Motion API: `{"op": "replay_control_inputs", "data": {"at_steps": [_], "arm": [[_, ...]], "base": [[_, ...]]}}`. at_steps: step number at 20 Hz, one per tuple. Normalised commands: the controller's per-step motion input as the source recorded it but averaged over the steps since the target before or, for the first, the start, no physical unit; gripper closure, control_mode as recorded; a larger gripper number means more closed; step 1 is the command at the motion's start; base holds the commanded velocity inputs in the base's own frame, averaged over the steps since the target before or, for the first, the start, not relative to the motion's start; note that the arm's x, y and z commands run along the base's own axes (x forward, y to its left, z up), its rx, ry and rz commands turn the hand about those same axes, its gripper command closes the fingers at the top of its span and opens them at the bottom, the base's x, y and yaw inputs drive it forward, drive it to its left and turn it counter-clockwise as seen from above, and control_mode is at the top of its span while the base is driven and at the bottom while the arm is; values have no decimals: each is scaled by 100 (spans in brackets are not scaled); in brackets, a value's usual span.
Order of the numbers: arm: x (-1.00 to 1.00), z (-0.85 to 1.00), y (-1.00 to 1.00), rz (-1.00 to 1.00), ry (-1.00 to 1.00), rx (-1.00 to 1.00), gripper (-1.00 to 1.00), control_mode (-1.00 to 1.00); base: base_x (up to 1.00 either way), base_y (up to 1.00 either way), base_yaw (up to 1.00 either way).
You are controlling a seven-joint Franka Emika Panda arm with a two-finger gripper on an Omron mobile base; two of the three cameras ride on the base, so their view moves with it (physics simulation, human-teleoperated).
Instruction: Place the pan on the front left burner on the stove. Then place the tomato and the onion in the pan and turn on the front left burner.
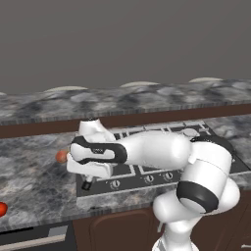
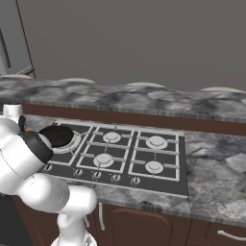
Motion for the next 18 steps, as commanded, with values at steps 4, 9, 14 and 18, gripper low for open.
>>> {"op": "replay_control_inputs", "data": {"at_steps": [4,9,14,18], "arm": [[32,0,-1,-2,16,0,100,-100],[28,0,0,0,7,0,100,-100],[20,-10,0,0,0,-2,100,-100],[1,-25,0,-1,0,0,100,-100]], "base": [[0,0,0],[0,0,0],[0,0,0],[0,0,0]]}}
